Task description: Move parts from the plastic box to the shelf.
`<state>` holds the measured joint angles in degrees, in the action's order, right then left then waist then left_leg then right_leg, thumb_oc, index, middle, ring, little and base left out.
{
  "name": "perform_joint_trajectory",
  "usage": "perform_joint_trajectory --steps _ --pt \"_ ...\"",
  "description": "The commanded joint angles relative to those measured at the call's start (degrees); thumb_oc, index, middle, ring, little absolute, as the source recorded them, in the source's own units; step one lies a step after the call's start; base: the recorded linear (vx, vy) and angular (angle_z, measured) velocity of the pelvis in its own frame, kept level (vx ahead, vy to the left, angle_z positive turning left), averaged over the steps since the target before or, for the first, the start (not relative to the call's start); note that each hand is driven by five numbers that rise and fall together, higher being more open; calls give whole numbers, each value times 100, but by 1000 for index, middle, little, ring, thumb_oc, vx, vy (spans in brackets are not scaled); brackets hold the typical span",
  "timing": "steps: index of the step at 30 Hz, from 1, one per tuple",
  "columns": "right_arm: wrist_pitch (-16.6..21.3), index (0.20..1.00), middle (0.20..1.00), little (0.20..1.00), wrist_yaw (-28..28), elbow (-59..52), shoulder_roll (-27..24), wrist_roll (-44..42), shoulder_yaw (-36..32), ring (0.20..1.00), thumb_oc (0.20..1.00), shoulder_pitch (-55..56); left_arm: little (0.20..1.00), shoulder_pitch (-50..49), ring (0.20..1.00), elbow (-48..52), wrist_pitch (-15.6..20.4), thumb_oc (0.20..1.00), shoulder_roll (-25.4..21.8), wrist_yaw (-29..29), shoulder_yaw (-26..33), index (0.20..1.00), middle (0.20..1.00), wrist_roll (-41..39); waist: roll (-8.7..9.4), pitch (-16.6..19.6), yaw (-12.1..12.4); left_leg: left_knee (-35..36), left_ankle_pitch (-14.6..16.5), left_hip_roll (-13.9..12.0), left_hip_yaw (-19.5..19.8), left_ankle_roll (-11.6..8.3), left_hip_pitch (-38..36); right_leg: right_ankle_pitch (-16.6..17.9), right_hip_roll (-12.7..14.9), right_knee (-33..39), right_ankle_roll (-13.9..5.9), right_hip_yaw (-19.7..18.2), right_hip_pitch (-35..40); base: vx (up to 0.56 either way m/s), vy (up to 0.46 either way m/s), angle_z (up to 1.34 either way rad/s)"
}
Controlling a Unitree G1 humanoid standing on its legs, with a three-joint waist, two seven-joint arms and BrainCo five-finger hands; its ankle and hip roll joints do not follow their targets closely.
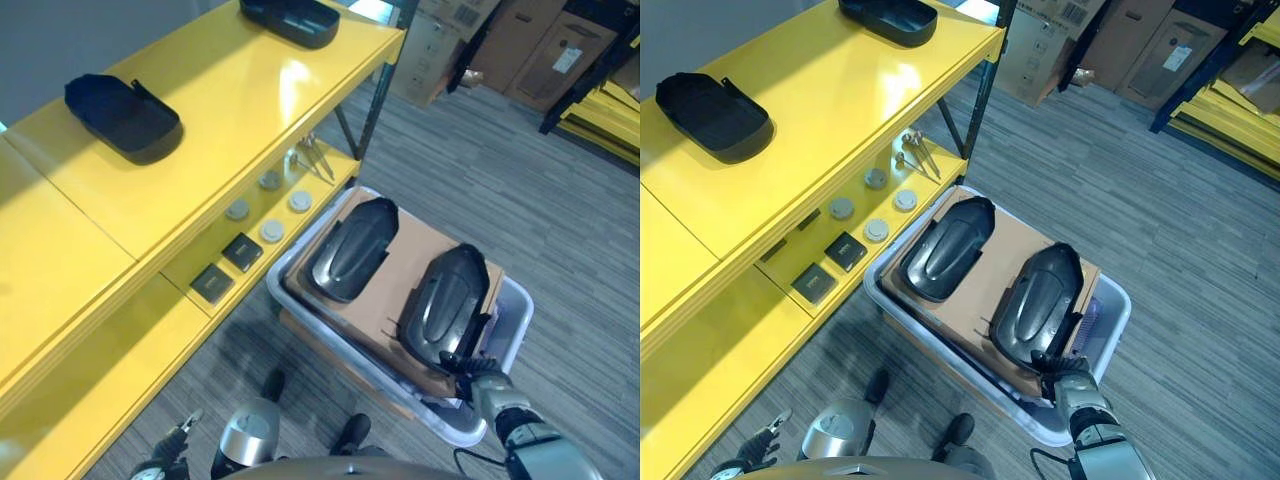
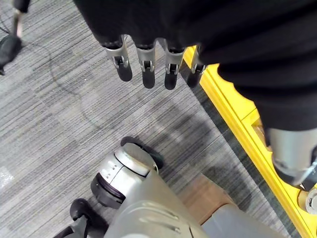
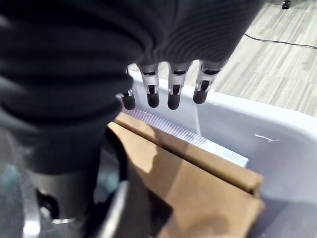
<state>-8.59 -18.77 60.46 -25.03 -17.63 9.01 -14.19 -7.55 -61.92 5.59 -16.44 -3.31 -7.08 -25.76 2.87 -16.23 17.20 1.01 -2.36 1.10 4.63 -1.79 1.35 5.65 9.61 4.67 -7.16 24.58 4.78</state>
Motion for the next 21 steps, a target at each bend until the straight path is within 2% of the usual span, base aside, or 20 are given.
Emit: perform_joint_trajectory --steps 1,2,3,4,21 --pt "254 1000 1000 1000 57 37 -307 43 337 1000 1000 -3 1000 110 1000 -256 108 1000 -216 -24 -358 1000 1000 6 -160 231 160 -173 306 -348 159 -82 257 -167 316 -199 -531 -333 -102 15 -37 1" --pt "275 1000 1000 1000 70 74 -289 25 341 1000 1000 3 1000 115 1000 -253 106 1000 -228 -30 -361 1000 1000 11 -154 227 168 -178 309 -347 167 -80 259 -167 314 -198 -532 -331 -97 11 -34 1" --pt "301 517 517 517 65 109 -267 -12 343 517 517 7 1000 129 1000 -246 95 1000 -237 -23 -369 1000 1000 29 -145 223 177 -189 312 -348 177 -79 263 -166 315 -200 -532 -324 -92 9 -33 1" --pt "307 200 200 200 46 117 -253 -32 351 200 200 5 1000 139 1000 -239 87 1000 -244 -12 -380 1000 1000 30 -139 219 180 -195 315 -353 181 -79 262 -167 316 -205 -533 -322 -90 0 0 0" --pt "420 200 200 200 132 -59 -257 -154 268 200 200 142 1000 30 1000 -146 138 1000 -245 -244 -352 1000 1000 -24 -79 417 183 -190 384 -425 140 -119 84 -225 286 -140 -537 -359 91 2 0 0"
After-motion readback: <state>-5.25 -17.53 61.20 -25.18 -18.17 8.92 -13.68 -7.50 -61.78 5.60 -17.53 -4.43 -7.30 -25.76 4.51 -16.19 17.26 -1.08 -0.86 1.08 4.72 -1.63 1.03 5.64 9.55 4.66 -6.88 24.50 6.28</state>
